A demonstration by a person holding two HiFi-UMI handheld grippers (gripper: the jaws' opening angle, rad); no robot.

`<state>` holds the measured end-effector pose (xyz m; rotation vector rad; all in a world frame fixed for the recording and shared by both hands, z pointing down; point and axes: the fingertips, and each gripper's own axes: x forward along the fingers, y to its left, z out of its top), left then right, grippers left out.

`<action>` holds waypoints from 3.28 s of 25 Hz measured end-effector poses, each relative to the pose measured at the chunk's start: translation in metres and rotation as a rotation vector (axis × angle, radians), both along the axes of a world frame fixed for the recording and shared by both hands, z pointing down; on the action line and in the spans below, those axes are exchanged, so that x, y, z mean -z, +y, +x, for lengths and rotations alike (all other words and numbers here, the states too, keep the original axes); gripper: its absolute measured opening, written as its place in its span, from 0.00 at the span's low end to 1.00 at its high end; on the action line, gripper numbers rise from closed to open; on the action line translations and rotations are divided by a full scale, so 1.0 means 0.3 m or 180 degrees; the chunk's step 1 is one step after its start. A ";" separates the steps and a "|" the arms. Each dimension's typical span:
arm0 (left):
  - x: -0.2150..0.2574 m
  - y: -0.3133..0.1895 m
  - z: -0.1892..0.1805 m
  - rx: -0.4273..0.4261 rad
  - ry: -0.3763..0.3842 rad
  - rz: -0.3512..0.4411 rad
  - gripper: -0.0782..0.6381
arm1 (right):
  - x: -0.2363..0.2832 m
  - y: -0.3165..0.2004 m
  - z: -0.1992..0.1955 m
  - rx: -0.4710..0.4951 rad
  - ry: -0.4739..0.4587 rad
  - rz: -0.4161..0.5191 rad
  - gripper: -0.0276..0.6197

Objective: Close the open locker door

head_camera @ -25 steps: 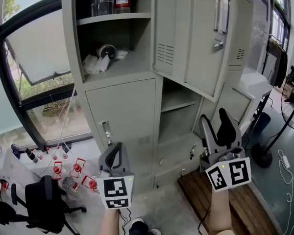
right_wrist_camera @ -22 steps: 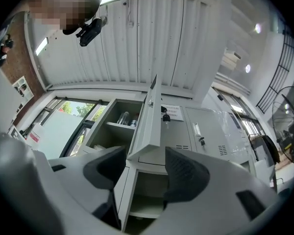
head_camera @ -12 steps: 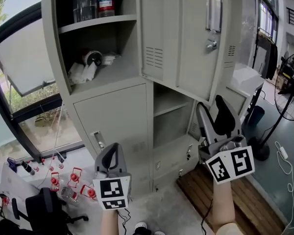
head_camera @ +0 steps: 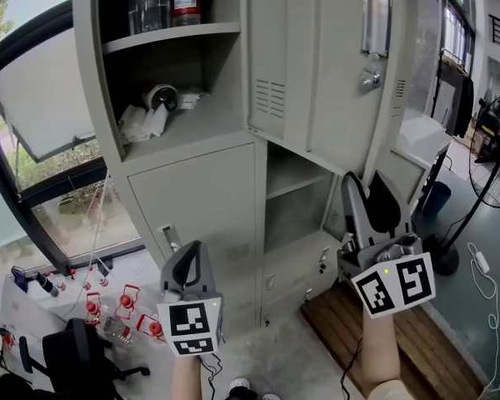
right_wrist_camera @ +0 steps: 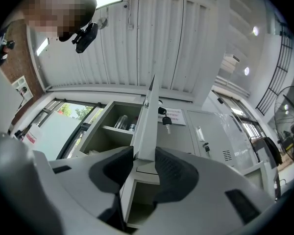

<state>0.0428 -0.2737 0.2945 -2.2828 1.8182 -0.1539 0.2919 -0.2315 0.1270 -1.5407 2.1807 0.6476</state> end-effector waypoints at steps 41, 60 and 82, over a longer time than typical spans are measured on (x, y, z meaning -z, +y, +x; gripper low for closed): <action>-0.029 0.376 -0.507 0.1274 0.0070 0.0005 0.11 | -0.008 0.155 -0.593 0.0338 0.0574 0.0407 0.27; -0.020 0.370 -0.659 0.1505 0.0130 0.0024 0.11 | 0.000 0.106 -0.809 0.0037 0.0810 0.0604 0.28; 0.005 0.246 -0.783 0.1452 0.0083 0.0060 0.11 | -0.018 -0.064 -1.055 0.0012 0.0958 0.0526 0.26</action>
